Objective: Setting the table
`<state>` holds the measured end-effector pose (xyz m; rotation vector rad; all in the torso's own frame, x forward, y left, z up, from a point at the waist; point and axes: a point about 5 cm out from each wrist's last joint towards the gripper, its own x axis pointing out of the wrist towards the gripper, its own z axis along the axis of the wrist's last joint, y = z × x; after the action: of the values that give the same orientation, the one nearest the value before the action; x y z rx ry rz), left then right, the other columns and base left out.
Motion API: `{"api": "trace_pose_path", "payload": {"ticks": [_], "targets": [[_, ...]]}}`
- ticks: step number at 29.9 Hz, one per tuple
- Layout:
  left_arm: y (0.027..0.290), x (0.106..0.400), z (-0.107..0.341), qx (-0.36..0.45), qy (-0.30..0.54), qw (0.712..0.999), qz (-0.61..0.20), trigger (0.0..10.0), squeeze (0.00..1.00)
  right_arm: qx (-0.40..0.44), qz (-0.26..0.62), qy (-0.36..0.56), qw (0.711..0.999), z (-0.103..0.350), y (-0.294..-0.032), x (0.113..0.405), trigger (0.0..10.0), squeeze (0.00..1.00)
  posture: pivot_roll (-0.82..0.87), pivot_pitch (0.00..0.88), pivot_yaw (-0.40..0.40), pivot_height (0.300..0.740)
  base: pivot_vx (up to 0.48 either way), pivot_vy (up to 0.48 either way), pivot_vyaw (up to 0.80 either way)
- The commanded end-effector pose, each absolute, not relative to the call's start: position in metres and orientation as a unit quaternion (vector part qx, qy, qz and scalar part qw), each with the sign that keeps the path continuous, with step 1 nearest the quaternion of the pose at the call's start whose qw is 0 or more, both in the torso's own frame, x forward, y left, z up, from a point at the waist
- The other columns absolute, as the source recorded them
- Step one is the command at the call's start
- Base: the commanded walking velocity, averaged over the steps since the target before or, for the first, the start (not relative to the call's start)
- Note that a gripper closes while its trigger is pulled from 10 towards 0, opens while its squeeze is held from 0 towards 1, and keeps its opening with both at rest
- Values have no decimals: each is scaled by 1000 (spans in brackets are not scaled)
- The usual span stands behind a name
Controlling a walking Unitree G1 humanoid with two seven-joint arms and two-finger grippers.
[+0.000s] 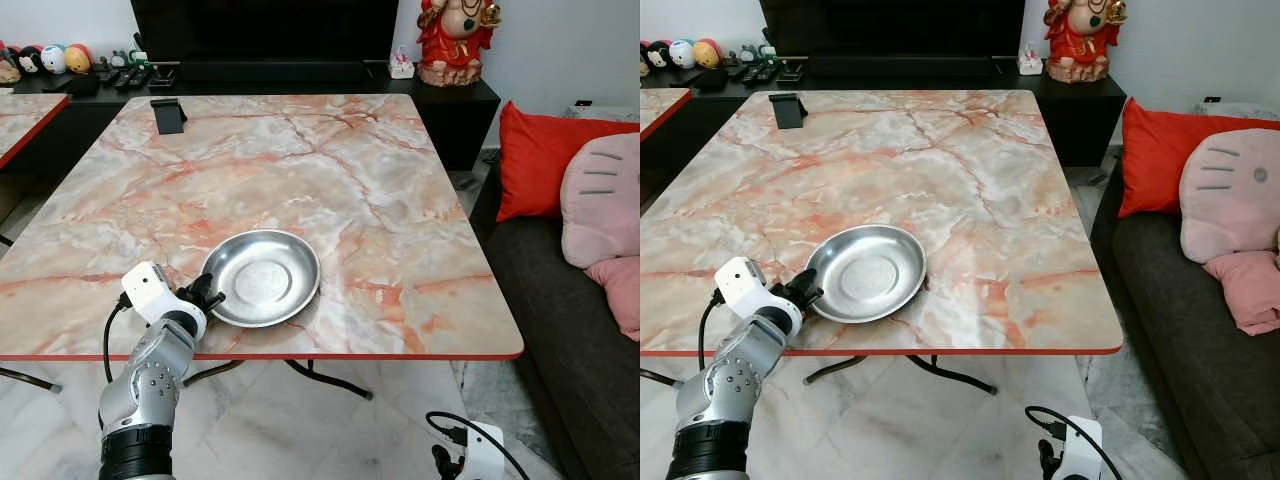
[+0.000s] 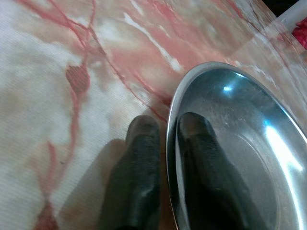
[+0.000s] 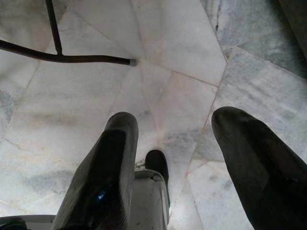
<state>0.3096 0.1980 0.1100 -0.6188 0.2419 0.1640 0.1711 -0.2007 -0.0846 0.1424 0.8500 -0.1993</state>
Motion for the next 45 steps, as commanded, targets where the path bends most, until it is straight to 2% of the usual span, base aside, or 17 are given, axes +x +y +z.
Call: {"api": "trace_pose_path", "payload": {"ticks": [1, 8, 12, 13, 14, 15, 16, 23, 25, 29, 32, 35, 45], "targets": [[203, 310, 109, -298, 120, 943, 92, 10000, 584, 68, -97, 421, 899, -87, -202, 167, 10000, 0, 29, 0, -5, 724, 0, 0, 0], [205, 311, 111, -292, 114, 944, 100, 10000, 580, 68, -97, 422, 899, -87, -202, 166, 10000, 0, 30, 0, -6, 724, 0, 0, 0], [210, 312, 116, -269, 99, 952, 109, 10000, 525, 68, -97, 422, 899, -87, -202, 166, 10000, 0, 31, 0, -6, 724, 0, 0, 0], [211, 312, 119, -279, 89, 949, 112, 10000, 443, 69, -97, 423, 899, -87, -202, 166, 10000, 0, 33, 0, -6, 724, 0, 0, 0], [211, 312, 119, -279, 89, 949, 112, 10000, 443, 69, -97, 423, 899, -87, -202, 166, 10000, 0, 33, 0, -6, 724, 0, 0, 0], [214, 312, 121, -274, 81, 952, 113, 10000, 176, 69, -96, 423, 898, -87, -202, 166, 10000, 0, 33, 0, -7, 724, 0, 0, 0], [216, 312, 123, -272, 75, 952, 116, 10000, 0, 69, -96, 423, 898, -87, -202, 166, 10000, 0, 34, 0, -7, 724, 0, 0, 0], [227, 313, 132, -255, 39, 956, 143, 10000, 0, 67, -100, 420, 899, -87, -202, 166, 10000, 0, 35, 0, -5, 724, 0, 0, 0], [228, 313, 141, -192, 9, 971, 139, 10000, 0, 67, -102, 418, 900, -86, -202, 167, 10000, 0, 35, 0, -5, 724, 0, 0, 0], [219, 315, 153, -117, -33, 988, 96, 10000, 0, 66, -107, 412, 902, -85, -203, 168, 10000, 0, 36, 0, -5, 724, 0, 0, 0], [197, 318, 164, 4, -80, 997, 17, 10000, 0, 71, -116, 400, 906, -84, -205, 170, 10000, 0, 28, 0, -2, 724, 0, 0, 0], [181, 318, 162, 79, -92, 992, -33, 10000, 0, 72, -122, 395, 908, -83, -207, 171, 10000, 0, 25, 0, 3, 724, 0, 0, 0], [167, 322, 157, 74, -106, 990, -60, 10000, 0, 78, -130, 381, 912, -81, -210, 172, 10000, 0, -7, 0, 24, 724, 0, 0, 0]]}}
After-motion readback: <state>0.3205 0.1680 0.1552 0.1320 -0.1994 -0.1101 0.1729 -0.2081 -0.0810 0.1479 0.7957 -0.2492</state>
